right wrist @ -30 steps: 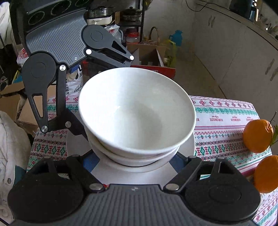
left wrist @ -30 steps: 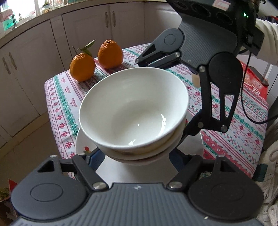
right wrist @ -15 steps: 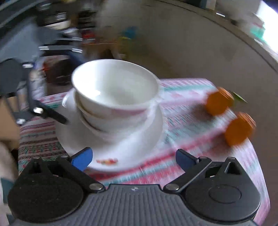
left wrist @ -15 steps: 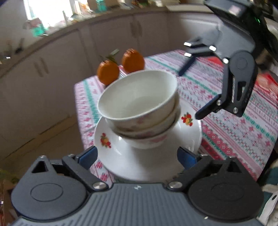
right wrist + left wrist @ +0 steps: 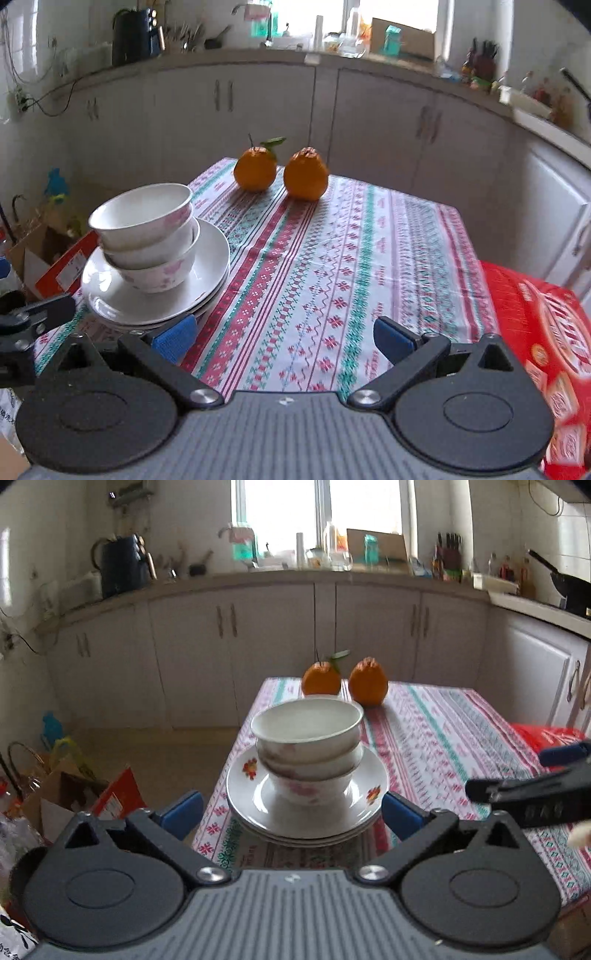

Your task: Organize plates and bowls

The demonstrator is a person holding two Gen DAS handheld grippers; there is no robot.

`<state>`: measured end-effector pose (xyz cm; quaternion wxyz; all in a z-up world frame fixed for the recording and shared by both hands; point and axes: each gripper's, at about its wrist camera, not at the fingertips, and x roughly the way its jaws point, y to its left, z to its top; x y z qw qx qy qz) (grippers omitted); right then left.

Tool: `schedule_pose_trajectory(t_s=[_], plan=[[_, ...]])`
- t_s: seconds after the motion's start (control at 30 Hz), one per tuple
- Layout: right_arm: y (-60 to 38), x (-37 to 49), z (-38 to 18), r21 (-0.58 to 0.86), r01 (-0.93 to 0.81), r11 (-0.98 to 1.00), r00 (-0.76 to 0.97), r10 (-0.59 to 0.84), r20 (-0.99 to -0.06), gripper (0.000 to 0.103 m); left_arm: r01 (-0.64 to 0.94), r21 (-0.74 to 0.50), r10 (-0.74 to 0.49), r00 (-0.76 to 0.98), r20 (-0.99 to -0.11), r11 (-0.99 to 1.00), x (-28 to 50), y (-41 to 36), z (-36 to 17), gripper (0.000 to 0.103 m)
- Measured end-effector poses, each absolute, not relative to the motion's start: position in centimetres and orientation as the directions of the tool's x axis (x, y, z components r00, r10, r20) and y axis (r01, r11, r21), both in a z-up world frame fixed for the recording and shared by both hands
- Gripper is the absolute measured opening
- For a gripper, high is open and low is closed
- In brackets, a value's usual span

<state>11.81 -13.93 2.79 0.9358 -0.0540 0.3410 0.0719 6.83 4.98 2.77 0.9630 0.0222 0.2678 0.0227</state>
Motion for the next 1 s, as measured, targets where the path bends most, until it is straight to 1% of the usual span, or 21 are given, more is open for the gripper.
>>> schedule_pose_trajectory(t_s=[0.1,0.2,0.4,0.6,1.0], plan=[[-14.0,9.7,3.6,-0.074,-0.13,0.989,0.788,0.058,-0.613,0.103,-0.063,0.076,0.092,0.867,-0.489,0.995,5.4,4.2,3.2,0.102],[-14.5,8.1,4.0,-0.073,-0.092,0.993,0.811,0.032,-0.584,0.103,-0.052,0.043,0.066,0.875,-0.48,0.998,4.2,4.1,3.4,0.102],[-14.5,5.8,4.6,-0.069,-0.085,0.994,0.835,0.033,-0.549,0.103,-0.066,0.038,0.076,0.881,-0.467,0.997,2.9,3.7,3.5,0.102],[-14.3,5.5,4.6,-0.069,-0.079,0.994,0.838,0.029,-0.545,0.103,-0.082,0.037,0.09,0.884,-0.459,0.996,2.4,3.6,3.6,0.102],[-14.0,5.6,4.4,-0.076,-0.069,0.995,0.841,0.017,-0.541,0.103,-0.103,0.03,0.105,0.876,-0.472,0.994,2.6,3.6,3.4,0.102]])
